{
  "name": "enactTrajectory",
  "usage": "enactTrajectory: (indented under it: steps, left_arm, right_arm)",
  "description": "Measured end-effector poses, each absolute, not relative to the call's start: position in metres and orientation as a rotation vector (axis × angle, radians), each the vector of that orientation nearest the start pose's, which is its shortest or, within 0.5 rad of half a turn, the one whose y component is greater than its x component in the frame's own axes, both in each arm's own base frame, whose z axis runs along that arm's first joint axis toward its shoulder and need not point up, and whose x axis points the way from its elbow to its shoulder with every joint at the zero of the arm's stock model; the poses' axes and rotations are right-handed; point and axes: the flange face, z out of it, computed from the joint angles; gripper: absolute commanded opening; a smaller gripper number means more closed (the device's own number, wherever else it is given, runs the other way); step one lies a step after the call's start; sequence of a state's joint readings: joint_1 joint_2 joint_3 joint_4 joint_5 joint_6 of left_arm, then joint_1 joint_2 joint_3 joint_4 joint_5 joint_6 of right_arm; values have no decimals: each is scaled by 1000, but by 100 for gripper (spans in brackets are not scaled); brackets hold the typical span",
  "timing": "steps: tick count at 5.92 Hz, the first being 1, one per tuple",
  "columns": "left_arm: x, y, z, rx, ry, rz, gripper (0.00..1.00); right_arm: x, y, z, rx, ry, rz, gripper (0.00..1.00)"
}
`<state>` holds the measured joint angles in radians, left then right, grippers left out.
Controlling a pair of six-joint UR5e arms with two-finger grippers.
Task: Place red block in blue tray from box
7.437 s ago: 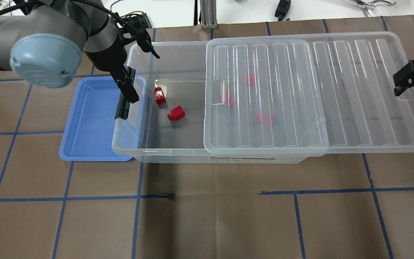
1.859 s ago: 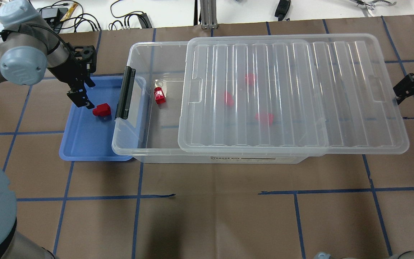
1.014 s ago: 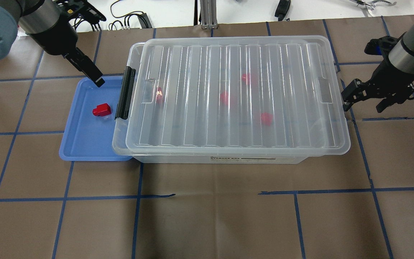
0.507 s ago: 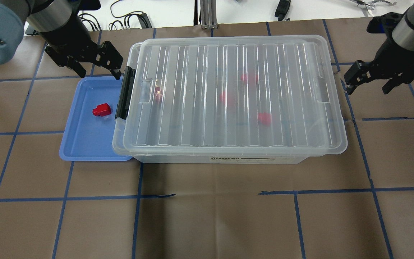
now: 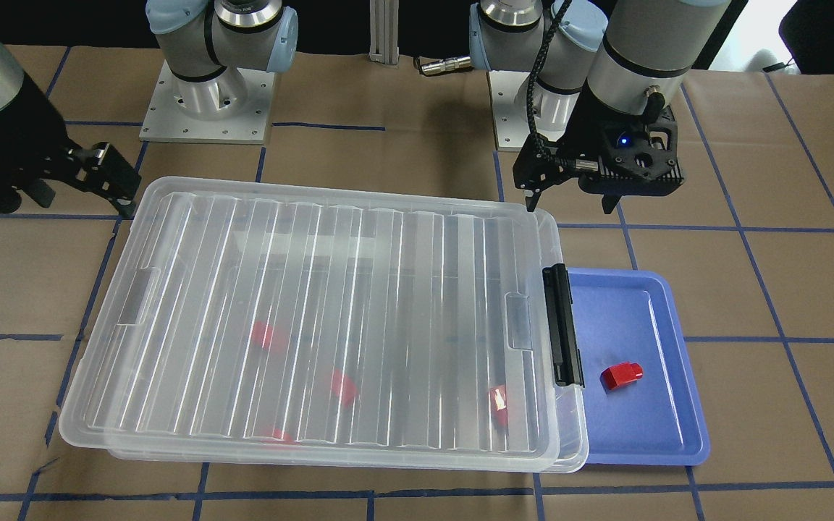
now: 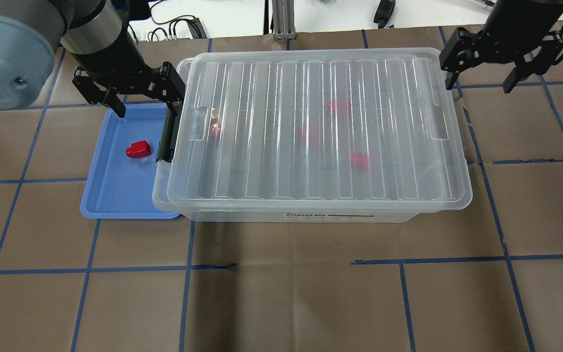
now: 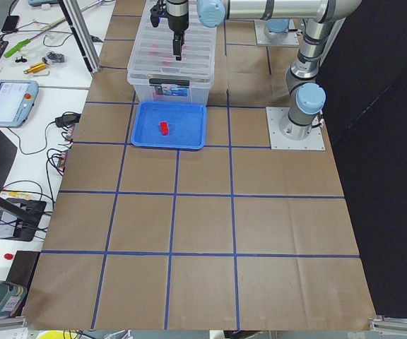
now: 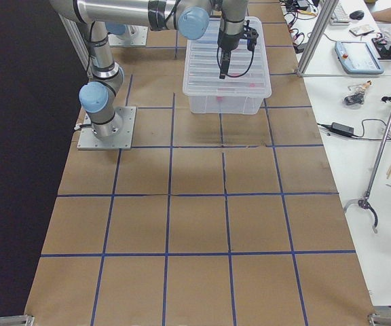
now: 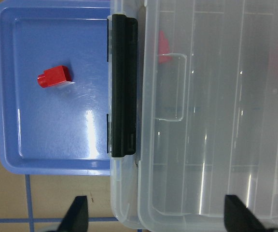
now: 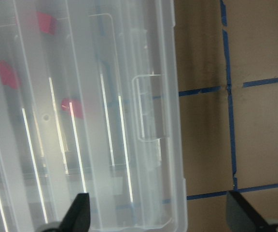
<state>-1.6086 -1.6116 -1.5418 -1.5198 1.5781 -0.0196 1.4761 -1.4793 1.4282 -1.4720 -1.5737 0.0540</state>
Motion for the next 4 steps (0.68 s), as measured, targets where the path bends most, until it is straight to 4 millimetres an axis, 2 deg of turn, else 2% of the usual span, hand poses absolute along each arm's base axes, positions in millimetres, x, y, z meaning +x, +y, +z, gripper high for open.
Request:
enactTrajectory:
  steps: [1,2,4]
  left_arm:
    - [-150,-509,491,21,3132,-88,99]
    - [-148,-511,495,2,3131,-92,99]
    - [-147,-507,499,-15,3130,-79,99]
  right_arm:
    - [108,-531,504,253,3135,76,100]
    - [120,-529,503,256,3136,79,100]
    - [127,-526,503,249,3136,82,100]
